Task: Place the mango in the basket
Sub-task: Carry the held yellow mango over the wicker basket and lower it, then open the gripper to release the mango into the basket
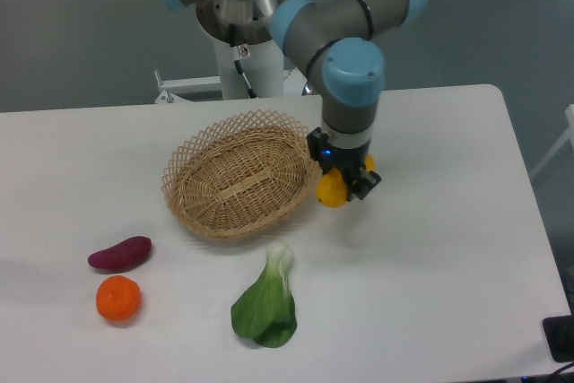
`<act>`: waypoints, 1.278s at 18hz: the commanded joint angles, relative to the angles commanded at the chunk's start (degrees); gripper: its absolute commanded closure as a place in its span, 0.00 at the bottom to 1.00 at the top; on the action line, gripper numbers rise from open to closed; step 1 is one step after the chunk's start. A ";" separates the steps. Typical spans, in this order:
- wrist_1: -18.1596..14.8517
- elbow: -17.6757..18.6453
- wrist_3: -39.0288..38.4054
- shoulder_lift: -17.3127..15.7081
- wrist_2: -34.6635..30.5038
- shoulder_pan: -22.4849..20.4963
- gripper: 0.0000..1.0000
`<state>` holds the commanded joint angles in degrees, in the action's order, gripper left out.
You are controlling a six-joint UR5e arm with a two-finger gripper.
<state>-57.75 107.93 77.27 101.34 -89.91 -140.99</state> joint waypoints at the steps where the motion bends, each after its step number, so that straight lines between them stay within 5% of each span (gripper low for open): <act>1: 0.00 0.27 -1.05 -0.44 0.00 0.97 0.50; 11: 1.05 2.63 -8.10 0.00 -0.53 9.41 0.49; 23: 2.37 6.16 -8.01 0.00 -0.62 9.59 0.35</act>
<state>-55.37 114.08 69.26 101.34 -90.53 -131.40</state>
